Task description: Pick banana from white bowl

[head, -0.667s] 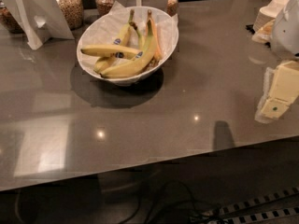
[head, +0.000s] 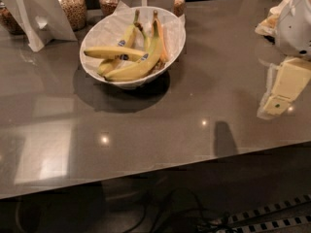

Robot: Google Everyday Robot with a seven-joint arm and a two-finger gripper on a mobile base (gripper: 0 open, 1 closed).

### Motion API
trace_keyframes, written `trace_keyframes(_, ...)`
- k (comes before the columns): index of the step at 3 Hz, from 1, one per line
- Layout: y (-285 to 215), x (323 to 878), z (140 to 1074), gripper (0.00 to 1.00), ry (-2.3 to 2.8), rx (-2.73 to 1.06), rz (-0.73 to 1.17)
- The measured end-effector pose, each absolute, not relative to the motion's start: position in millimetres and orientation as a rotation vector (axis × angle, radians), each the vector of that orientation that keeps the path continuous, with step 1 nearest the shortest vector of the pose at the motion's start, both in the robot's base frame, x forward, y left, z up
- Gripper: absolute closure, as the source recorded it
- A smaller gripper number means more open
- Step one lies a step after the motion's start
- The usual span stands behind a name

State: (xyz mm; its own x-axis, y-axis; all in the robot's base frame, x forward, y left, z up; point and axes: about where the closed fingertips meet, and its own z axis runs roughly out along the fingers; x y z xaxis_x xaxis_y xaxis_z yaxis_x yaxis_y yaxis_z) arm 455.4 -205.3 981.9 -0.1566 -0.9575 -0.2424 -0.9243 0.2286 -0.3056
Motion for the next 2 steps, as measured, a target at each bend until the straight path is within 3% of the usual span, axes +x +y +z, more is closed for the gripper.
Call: trace_keyframes(2,-163,525,992,0.00,1.825,-1.762,-0.109)
